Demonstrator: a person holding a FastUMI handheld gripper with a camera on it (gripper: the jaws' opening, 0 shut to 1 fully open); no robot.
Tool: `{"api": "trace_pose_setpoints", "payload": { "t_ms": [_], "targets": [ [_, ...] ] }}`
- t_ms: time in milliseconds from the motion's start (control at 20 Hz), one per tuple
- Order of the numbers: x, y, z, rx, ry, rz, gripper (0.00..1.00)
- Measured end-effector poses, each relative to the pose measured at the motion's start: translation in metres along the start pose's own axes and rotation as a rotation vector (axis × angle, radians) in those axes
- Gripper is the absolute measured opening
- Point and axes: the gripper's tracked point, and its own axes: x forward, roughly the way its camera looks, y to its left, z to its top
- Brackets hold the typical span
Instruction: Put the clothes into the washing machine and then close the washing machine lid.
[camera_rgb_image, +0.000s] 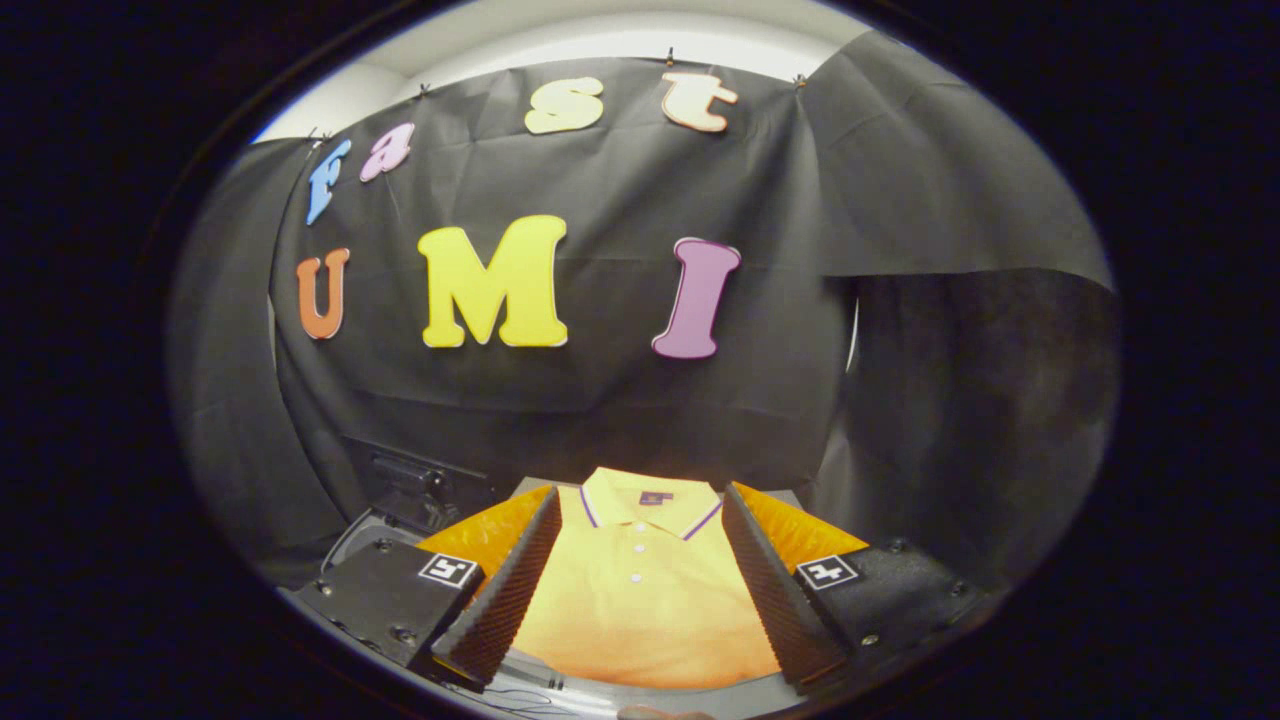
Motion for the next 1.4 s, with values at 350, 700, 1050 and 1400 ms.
{"api": "trace_pose_setpoints", "payload": {
  "t_ms": [350,700,1050,1400],
  "targets": [
    [0.073,-0.001,-0.033,-0.007,0.198,0.016,1.0],
    [0.096,-0.002,-0.098,0.062,0.463,-0.007,1.0],
    [0.095,-0.002,-0.125,0.077,0.605,-0.014,0.99],
    [0.097,0.0,-0.123,0.071,0.578,0.021,0.95]
  ]
}}
